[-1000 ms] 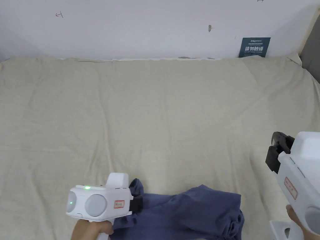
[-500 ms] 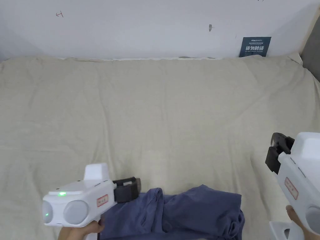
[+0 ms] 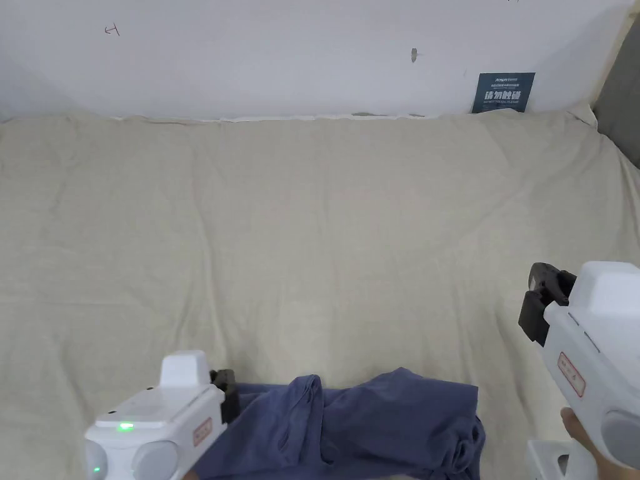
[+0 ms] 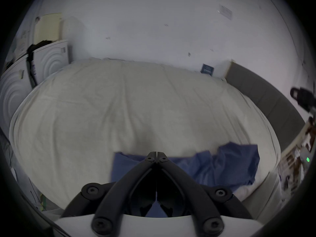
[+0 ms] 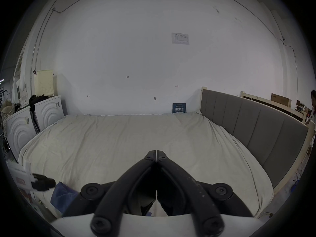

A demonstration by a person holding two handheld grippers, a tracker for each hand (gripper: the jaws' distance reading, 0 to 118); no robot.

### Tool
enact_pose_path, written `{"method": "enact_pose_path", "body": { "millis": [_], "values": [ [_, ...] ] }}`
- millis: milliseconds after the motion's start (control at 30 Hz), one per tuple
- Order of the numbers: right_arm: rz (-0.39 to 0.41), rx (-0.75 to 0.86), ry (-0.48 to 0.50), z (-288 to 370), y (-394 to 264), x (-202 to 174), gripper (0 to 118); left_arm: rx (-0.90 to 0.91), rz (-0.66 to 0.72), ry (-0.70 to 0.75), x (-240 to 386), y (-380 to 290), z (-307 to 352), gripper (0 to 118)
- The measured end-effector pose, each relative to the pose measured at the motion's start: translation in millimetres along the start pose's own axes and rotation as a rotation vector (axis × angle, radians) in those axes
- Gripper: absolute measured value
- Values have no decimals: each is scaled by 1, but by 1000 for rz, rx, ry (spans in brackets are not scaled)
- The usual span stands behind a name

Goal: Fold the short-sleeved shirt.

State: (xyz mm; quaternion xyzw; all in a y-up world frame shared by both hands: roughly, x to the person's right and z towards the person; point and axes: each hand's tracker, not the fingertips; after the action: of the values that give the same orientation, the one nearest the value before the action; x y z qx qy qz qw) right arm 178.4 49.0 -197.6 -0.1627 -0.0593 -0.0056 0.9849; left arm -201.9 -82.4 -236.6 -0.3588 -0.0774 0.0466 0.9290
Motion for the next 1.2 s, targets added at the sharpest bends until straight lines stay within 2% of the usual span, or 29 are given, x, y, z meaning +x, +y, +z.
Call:
{"method": "enact_pose_path", "body": {
  "millis": [67,267,333,400,433,567,633,833,867,933,967,1000,1033,1067,1200],
  "values": [
    [-3,-2,-3,2,0,3,2,-72,-10,-81,12,-7,-10,0],
    [-19,-2,-19,5,0,13,2,-204,-61,-151,61,-30,-45,0],
    [-21,-5,-26,6,-1,16,2,-277,-115,-195,76,-40,-56,0],
    [-26,-10,-31,5,-2,17,2,-244,-199,-114,87,-48,-59,0],
    [-28,-12,-32,6,-3,18,2,-228,-196,-115,88,-47,-57,0],
    [-30,-12,-34,11,1,12,2,-282,-74,-192,66,-30,-51,0],
    [-24,-9,-33,13,3,10,2,-234,20,-222,50,-14,-34,0],
    [-19,2,-23,6,4,11,2,-134,82,-266,-18,21,10,3],
    [-16,3,-20,5,5,10,2,-130,112,-263,-30,25,12,9],
    [-12,3,-13,3,5,6,2,-149,145,-260,-58,27,13,39],
    [-9,2,-7,2,5,4,2,-168,167,-250,-72,26,12,62],
    [-7,1,-4,2,5,3,2,-197,188,-239,-80,24,10,92],
    [-4,0,-1,1,5,1,2,-220,212,-225,-91,21,8,109],
    [-3,-1,2,2,5,-3,2,-236,236,-223,-101,19,6,117],
    [2,-12,15,-3,2,-6,2,-298,346,-203,-128,5,-12,118]
  ]
}}
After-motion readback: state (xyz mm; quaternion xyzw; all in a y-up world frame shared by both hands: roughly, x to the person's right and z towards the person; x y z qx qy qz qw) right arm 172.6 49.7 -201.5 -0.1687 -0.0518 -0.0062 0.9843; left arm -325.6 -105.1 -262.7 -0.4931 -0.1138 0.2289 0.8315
